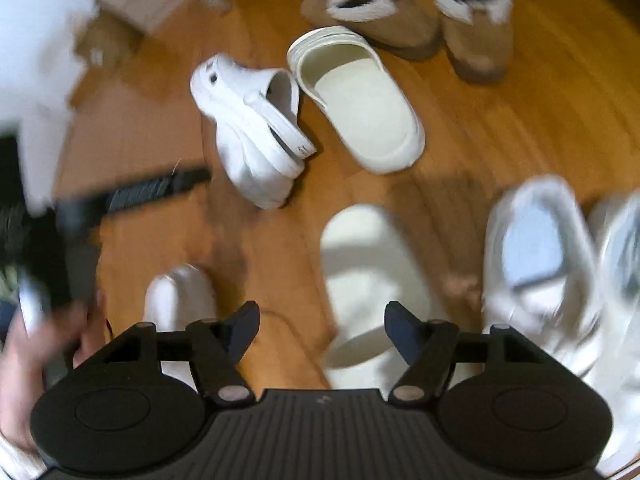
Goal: Organize scattered shoes
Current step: 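Move the left tool to a second white Kuromi-charm clog, then close the left tool on the heel of the second clog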
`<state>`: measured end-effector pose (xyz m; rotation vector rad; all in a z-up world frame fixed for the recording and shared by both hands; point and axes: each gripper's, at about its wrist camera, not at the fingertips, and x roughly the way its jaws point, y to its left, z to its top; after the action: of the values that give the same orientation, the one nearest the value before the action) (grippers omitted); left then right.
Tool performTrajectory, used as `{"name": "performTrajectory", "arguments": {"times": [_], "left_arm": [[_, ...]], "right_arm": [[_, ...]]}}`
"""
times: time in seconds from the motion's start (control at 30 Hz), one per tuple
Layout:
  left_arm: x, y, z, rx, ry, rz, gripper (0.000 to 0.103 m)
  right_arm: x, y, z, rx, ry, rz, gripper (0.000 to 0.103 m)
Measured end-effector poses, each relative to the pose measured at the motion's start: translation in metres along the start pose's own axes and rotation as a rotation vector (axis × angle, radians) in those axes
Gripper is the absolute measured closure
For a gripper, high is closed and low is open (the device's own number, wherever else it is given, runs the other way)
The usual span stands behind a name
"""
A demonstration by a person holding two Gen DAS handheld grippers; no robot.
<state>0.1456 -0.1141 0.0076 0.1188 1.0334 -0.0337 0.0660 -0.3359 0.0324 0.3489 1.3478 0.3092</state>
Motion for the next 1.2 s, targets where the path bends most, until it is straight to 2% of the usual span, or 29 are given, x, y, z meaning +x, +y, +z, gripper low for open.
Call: {"name": "performTrajectory", "arguments": {"times": [0.03,0.17,0.23,0.3,0.33,0.47,0.53,0.67,0.7,0.77,0.8,0.87,0.9,0.93,0.97,1.07,1.17,1.2], "left_arm": [[0.009,-0.001,0.006,-0.011,0.002,0.008,0.008],[0.045,0.001,0.027,-0.048,0.049,0.007,0.009],[0.061,0.012,0.03,-0.123,0.12,-0.042,0.009],[0.068,0.016,0.029,-0.136,0.119,-0.03,0.008],[0.069,0.018,0.027,-0.128,0.114,-0.033,0.006],[0.069,0.03,0.017,-0.155,0.088,-0.066,0.003],[0.072,0.046,0.009,-0.229,0.088,-0.103,0.0],[0.073,0.068,-0.001,-0.297,0.093,-0.139,0.0],[0.071,0.071,-0.001,-0.293,0.092,-0.134,0.0],[0.063,0.079,-0.005,-0.238,0.101,-0.058,0.0],[0.062,0.08,-0.006,-0.222,0.107,-0.029,0.005],[0.058,0.1,-0.008,-0.23,0.135,0.086,0.014],[0.056,0.113,-0.009,-0.266,0.131,0.088,0.021],[0.054,0.126,-0.009,-0.304,0.127,0.087,0.021],[0.048,0.143,-0.01,-0.364,0.087,0.021,0.021],[0.04,0.162,-0.009,-0.391,0.057,-0.015,0.02],[0.045,0.155,-0.006,-0.311,0.052,0.005,0.02],[0.048,0.151,-0.005,-0.298,0.036,-0.011,0.02]], "right_arm": [[-0.001,0.005,0.008,-0.028,0.004,-0.019,0.025],[-0.006,0.026,0.032,-0.118,-0.033,-0.1,0.02],[-0.005,0.04,0.044,-0.187,-0.05,-0.145,0.02],[-0.002,0.056,0.051,-0.258,-0.089,-0.226,0.02],[0.0,0.059,0.053,-0.272,-0.103,-0.239,0.02],[0.014,0.057,0.057,-0.236,-0.11,-0.2,0.02],[0.02,0.054,0.056,-0.224,-0.107,-0.197,0.02],[0.031,0.052,0.05,-0.21,-0.1,-0.191,0.02],[0.033,0.051,0.048,-0.207,-0.098,-0.19,0.02],[0.038,0.051,0.044,-0.202,-0.095,-0.186,0.02],[0.041,0.051,0.043,-0.198,-0.093,-0.182,0.02],[0.048,0.052,0.04,-0.199,-0.082,-0.173,0.02],[0.05,0.054,0.039,-0.202,-0.077,-0.17,0.02],[0.052,0.056,0.038,-0.21,-0.07,-0.169,0.02],[0.056,0.059,0.037,-0.222,-0.062,-0.168,0.02],[0.06,0.067,0.038,-0.251,-0.065,-0.158,0.02],[0.062,0.076,0.041,-0.276,-0.113,-0.108,0.02],[0.062,0.078,0.042,-0.279,-0.127,-0.096,0.02]]}}
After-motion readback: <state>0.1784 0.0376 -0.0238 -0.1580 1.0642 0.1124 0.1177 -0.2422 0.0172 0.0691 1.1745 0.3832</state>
